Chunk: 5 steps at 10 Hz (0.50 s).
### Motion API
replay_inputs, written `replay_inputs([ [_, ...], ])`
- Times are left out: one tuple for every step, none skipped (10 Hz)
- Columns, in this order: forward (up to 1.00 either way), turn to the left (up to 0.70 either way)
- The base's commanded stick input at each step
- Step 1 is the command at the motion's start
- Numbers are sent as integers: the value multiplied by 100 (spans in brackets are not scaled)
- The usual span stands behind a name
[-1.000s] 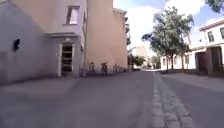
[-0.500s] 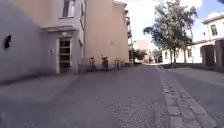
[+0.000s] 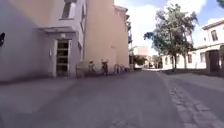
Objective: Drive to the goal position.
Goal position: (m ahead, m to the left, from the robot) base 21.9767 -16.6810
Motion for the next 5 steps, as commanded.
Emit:
replay_inputs([
  [85, -34],
  [85, -34],
  [85, -32],
  [85, -28],
  [85, -9],
])
